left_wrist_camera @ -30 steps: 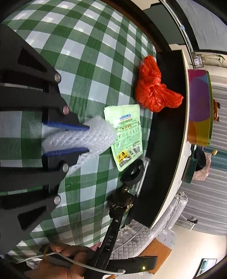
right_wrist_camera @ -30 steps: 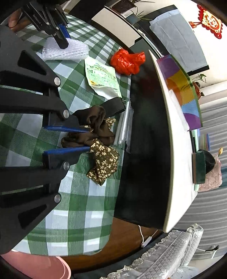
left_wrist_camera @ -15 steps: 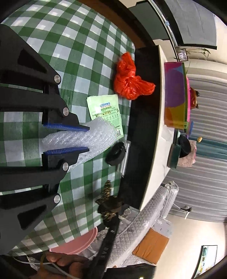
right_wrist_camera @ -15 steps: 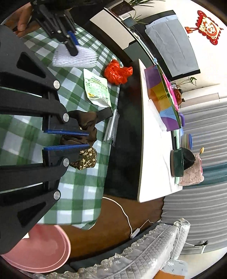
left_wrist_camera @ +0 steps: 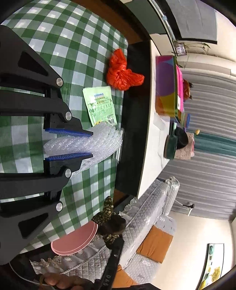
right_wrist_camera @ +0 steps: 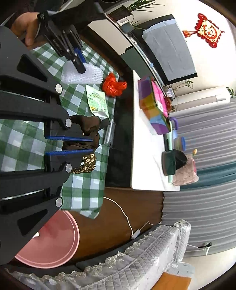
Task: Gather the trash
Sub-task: 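Carry the foam net and brown cloth over the pink bin with both grippers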
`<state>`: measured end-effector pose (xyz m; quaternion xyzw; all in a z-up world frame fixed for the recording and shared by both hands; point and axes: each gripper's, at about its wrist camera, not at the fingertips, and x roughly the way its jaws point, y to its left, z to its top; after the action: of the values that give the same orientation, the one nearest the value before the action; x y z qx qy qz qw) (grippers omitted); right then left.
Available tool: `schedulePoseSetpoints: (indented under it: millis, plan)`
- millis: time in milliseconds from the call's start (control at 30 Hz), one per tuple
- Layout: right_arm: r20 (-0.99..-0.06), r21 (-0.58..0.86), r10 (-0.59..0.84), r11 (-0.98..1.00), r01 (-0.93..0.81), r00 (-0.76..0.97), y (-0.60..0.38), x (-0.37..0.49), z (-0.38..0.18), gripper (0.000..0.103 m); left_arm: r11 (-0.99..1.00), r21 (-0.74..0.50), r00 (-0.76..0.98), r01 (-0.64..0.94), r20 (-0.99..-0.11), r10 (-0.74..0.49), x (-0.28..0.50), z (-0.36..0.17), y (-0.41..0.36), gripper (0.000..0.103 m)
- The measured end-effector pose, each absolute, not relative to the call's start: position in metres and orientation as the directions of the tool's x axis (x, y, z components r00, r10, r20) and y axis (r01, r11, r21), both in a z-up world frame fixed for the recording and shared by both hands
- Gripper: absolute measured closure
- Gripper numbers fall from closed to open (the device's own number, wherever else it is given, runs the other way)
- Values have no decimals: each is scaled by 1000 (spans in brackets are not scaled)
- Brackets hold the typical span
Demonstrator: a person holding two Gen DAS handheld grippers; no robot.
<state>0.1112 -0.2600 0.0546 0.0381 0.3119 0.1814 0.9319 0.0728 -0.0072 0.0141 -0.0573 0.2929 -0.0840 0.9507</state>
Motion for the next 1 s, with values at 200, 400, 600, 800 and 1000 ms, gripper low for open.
schedulePoseSetpoints:
  millis: [200,400,600,800,1000]
  plan:
    - [-537,161,351,935,-315,767,-280,91,73,94,976,-137,813,167,-542,-215,64,19,-22,85]
    - [-532,169,329,944,-282,780,-299,80,62,94,974,-119,806,194,-546,-228,57,18,-38,85]
    - [-533,166,304,953,-254,790,-314,75,53,94,971,-105,799,215,-553,-237,58,15,-52,85]
    - [-537,158,275,961,-225,797,-324,76,47,94,970,-97,790,225,-564,-240,61,9,-62,85]
    - [-537,137,259,966,-220,802,-328,77,46,94,967,-96,784,236,-569,-248,65,5,-72,85]
